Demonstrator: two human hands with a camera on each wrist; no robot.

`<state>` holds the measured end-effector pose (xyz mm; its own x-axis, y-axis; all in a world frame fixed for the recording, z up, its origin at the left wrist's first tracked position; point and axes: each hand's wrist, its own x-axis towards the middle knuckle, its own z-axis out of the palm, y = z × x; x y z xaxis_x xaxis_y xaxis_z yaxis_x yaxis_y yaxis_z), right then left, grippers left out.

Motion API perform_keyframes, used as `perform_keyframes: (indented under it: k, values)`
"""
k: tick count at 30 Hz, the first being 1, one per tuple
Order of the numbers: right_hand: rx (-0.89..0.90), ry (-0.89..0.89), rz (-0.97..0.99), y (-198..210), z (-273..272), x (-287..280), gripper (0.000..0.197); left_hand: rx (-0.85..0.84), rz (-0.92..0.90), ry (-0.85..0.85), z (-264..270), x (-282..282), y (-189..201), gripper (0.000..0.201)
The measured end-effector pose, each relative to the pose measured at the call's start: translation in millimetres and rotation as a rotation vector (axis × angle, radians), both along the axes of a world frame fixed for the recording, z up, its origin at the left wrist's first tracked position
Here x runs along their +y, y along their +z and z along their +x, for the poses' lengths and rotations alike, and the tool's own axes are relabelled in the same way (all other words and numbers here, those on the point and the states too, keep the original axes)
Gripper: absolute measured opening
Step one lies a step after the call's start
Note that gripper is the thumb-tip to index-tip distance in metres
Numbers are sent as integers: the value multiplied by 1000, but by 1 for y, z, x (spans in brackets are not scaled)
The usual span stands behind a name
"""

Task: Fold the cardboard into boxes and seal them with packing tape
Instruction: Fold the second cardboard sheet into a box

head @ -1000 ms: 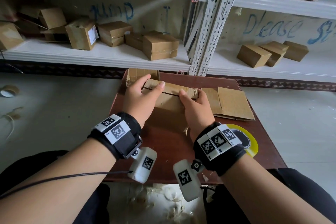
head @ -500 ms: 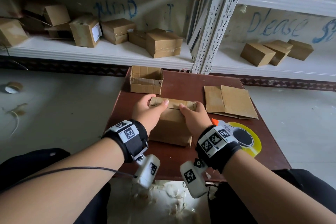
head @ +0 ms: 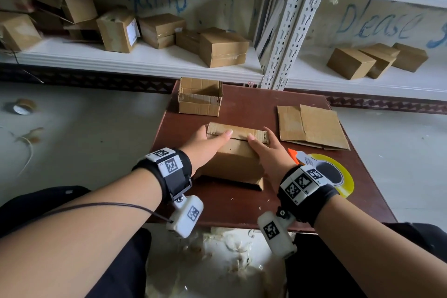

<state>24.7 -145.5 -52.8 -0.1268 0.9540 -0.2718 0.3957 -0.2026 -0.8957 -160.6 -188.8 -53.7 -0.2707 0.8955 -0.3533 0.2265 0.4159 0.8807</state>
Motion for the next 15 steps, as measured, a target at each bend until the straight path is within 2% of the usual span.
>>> perform_keyframes:
  k: [1,2,4,9,15]
  values:
    - [-17,-2,-17,0,2,2,72,3,-68,-58,4,-2,-4,109]
    - [-27,-4,-40,0,4,3,70,7,-135,-103,9,-5,-8,118]
    - [-55,-7,-59,-3,7,6,70,68,-167,-117,17,-9,-16,111]
    - [-127,6,-51,-6,4,5,73,235,-62,-82,17,1,-12,96]
    - [-102,-11,-118,-8,-14,0,95,358,-7,16,10,13,-2,82]
